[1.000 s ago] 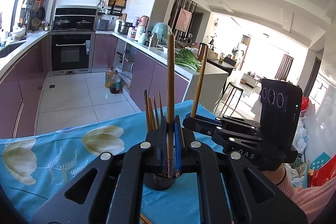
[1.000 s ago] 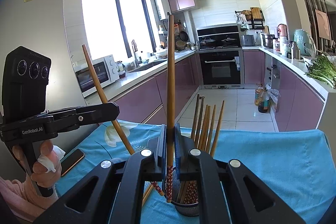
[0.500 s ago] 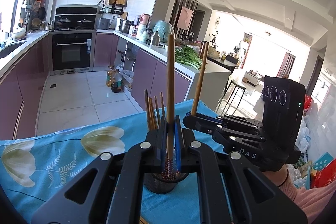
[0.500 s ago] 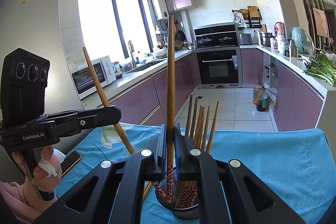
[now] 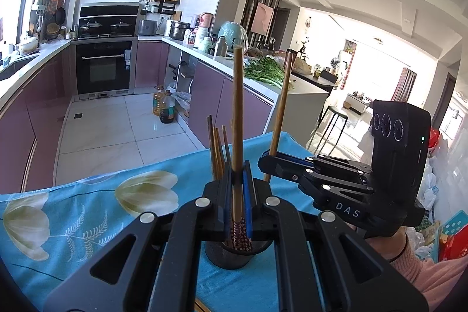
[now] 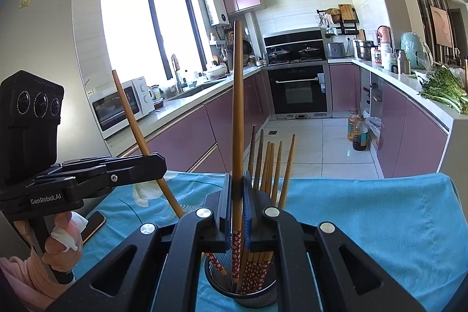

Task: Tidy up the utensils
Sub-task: 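Lower the chopstick down into the mesh holder with the right gripper, then open the right gripper to release the chopstick in the holder, then move the open right gripper back over the two remaining chopsticks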

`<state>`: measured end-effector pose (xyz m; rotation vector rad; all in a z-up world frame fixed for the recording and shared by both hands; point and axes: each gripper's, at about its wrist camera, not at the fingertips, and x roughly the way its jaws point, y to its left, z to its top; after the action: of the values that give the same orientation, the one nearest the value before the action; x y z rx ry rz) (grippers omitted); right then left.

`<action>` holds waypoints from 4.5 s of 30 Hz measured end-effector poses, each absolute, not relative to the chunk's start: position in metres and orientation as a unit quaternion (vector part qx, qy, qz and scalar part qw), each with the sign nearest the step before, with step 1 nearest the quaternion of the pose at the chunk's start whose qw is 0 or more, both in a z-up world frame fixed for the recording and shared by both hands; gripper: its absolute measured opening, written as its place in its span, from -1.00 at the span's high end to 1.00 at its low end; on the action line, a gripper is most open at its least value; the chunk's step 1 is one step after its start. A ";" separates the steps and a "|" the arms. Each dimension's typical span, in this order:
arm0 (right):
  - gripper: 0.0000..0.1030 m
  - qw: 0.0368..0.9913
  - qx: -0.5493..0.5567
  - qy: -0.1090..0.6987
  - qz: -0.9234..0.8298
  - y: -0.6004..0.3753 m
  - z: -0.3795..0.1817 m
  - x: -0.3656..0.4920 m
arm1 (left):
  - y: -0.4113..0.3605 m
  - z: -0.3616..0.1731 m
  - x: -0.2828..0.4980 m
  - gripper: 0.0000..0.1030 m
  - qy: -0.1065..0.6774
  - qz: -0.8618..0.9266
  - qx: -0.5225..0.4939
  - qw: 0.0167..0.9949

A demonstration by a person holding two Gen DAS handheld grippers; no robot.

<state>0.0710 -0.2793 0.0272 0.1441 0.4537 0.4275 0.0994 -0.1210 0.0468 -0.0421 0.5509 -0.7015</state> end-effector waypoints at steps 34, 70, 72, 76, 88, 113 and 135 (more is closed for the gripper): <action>0.88 0.935 0.080 0.288 0.193 -0.284 -0.022 0.096 | -0.153 0.029 0.100 0.85 0.335 -0.341 0.057 0.877; 0.25 0.923 0.070 0.284 0.248 -0.273 -0.022 0.059 | -0.094 0.000 0.096 0.00 0.297 -0.259 0.012 0.919; 0.22 0.916 0.058 0.287 0.275 -0.263 -0.023 0.049 | -0.078 -0.002 0.085 -0.12 0.285 -0.238 0.012 0.928; 0.09 0.897 0.032 0.308 0.316 -0.237 -0.034 0.035 | -0.054 -0.013 0.071 -0.52 0.286 -0.204 0.007 0.936; 0.04 0.860 0.017 0.419 0.292 -0.192 -0.106 0.046 | -0.027 -0.077 0.056 -0.89 0.341 -0.122 0.027 0.932; 0.33 0.859 -0.011 0.439 0.262 -0.193 -0.115 0.047 | -0.052 -0.115 0.080 -0.55 0.412 -0.160 0.052 0.896; 0.43 0.857 -0.006 0.444 0.262 -0.198 -0.115 0.049 | -0.084 -0.133 0.101 0.38 0.452 -0.194 0.086 0.866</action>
<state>0.0487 -0.1977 -0.1154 -0.0120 0.9320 0.5505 0.1011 -0.0838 -0.1328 0.1810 0.9463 -0.4065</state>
